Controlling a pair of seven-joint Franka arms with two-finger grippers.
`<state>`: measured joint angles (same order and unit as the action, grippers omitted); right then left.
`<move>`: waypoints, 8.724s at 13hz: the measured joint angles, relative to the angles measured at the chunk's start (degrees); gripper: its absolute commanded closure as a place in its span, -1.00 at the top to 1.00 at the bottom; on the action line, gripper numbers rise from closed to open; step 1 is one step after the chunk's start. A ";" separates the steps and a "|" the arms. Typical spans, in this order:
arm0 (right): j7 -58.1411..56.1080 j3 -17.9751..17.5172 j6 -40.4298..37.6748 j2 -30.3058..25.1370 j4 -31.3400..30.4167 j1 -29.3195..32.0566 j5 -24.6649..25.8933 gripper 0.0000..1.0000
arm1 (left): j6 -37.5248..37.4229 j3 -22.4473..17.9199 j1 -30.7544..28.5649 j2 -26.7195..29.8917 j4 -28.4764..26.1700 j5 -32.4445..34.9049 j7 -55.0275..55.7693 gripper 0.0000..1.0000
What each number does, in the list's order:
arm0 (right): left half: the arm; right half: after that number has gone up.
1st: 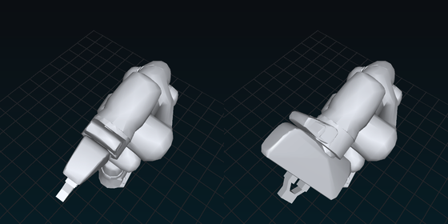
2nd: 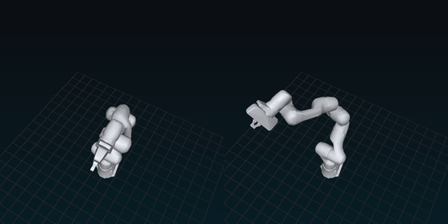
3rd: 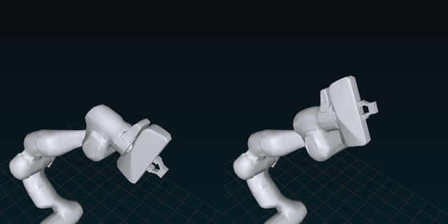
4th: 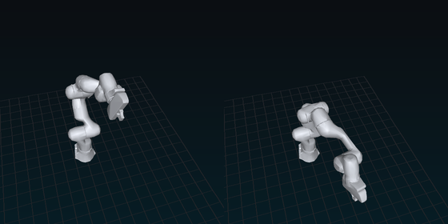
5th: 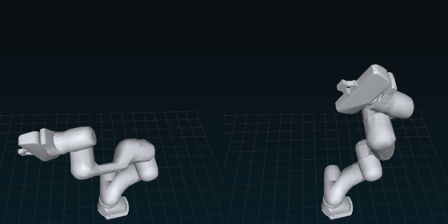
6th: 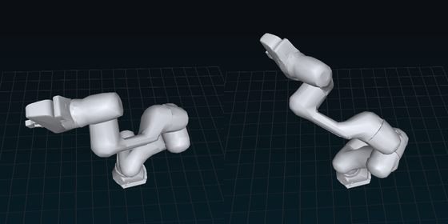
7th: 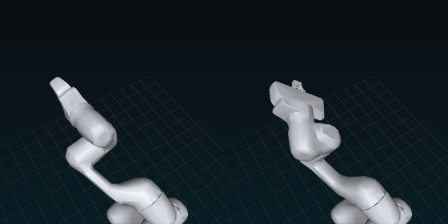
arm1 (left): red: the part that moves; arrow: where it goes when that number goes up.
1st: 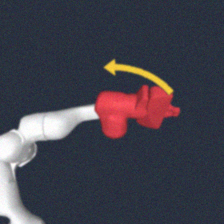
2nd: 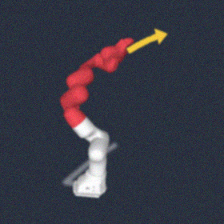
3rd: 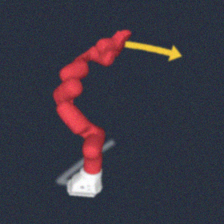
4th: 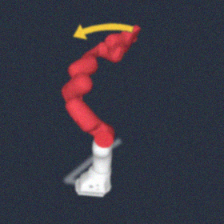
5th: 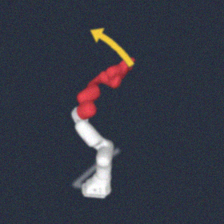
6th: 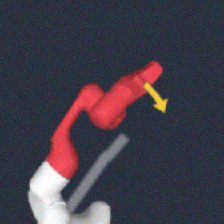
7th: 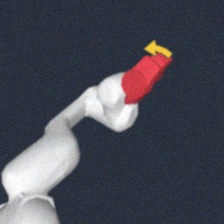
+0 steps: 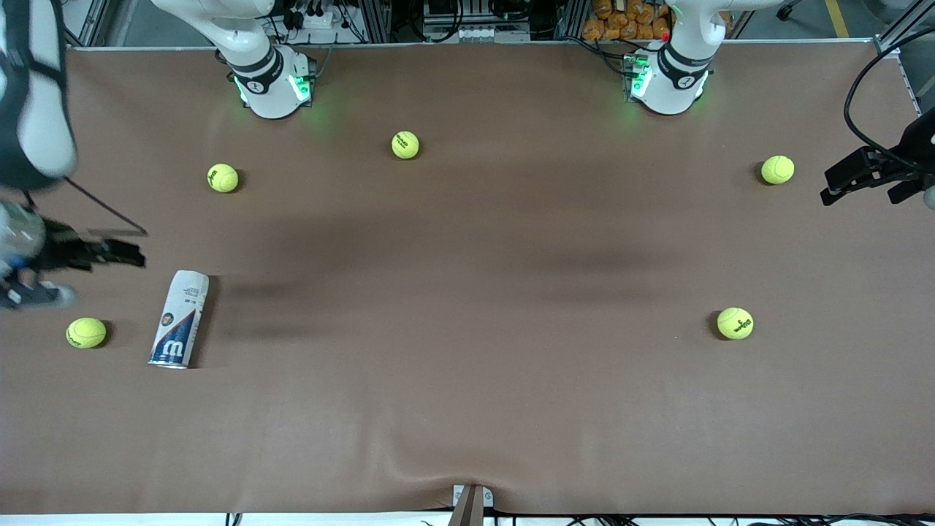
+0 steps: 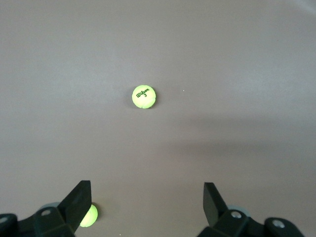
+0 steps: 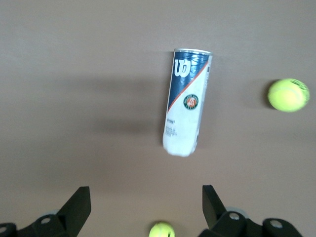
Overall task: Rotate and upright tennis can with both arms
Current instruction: 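Reach the right gripper toward the white-blue tennis can lying down, then close the right gripper around the tennis can's body, then lift the can with the right gripper and carry it to table center, then lower the can onto its side and open the right gripper, then retract the right gripper while the left gripper reaches toward the can, then grasp the can's end with the left gripper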
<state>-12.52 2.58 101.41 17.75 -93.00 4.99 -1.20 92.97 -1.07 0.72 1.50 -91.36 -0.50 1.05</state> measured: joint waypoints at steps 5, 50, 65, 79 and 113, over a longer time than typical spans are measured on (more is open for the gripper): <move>-4.55 0.05 13.57 13.51 0.16 0.97 -0.01 1.00 | -0.26 0.03 0.00 0.25 0.19 0.00 0.00 1.00; -24.18 -3.67 43.20 31.53 11.13 -45.11 20.41 1.00 | -1.37 0.41 -0.12 -0.51 -0.09 0.15 0.76 1.00; -5.27 -3.73 17.77 11.64 13.59 -42.68 16.51 1.00 | -2.11 1.03 1.09 -7.47 -0.34 -7.30 0.33 1.00; -5.01 -3.08 -10.87 -4.74 13.66 -6.44 3.07 1.00 | -2.04 1.47 1.03 -29.25 -0.68 -48.49 -14.06 1.00; 14.22 1.44 -21.13 -15.91 12.45 -4.31 -1.64 1.00 | 23.10 3.07 21.04 -52.95 -0.34 -89.48 -44.09 0.19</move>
<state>1.70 4.02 80.28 1.84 -80.55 0.68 -2.84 116.08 1.99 21.76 -51.46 -91.70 -89.98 -43.04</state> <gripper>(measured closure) 0.000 0.330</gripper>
